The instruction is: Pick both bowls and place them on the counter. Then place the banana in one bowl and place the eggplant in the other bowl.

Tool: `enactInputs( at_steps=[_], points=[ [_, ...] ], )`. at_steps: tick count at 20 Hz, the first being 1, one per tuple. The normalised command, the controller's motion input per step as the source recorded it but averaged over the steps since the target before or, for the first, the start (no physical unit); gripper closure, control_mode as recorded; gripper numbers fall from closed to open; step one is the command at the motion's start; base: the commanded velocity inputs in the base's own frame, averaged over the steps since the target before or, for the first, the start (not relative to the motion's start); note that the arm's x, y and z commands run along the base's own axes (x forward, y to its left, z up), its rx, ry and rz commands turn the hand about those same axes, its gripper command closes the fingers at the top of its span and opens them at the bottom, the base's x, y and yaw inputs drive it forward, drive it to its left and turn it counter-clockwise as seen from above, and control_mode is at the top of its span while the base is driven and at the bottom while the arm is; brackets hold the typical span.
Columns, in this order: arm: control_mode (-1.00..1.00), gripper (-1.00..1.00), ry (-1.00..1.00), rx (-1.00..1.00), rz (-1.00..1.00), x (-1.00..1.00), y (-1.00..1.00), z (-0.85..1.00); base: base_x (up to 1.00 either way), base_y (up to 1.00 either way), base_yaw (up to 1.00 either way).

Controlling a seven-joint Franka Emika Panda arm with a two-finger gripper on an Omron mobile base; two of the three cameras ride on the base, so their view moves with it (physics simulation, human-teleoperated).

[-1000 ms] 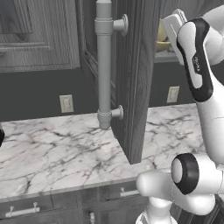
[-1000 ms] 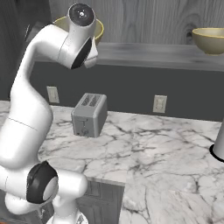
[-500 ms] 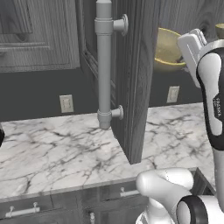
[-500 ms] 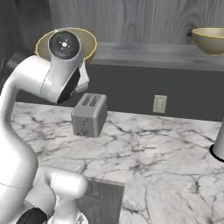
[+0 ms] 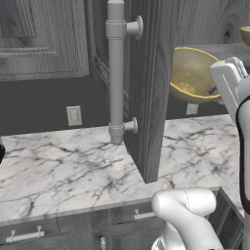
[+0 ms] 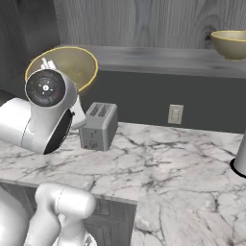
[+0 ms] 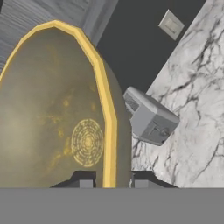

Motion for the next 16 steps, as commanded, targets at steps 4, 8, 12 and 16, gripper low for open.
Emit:
enactInputs(
  at_steps=[4,8,12,16],
  points=[
    [-1.0,1.0,0.02,-0.01,0.0,-0.02,0.0,-0.05,0.0,0.0,0.0],
    [-1.0,1.0,0.0,0.0,0.0,-0.02,0.01,-0.08,0.0,0.0,0.0],
    [1.0,1.0,0.0,0.0,0.0,0.0,0.0,0.0,-0.54,0.0,0.0],
    [1.0,1.0,0.0,0.0,0.0,0.0,0.0,0.0,-0.7,0.01,-0.02]
  ],
)
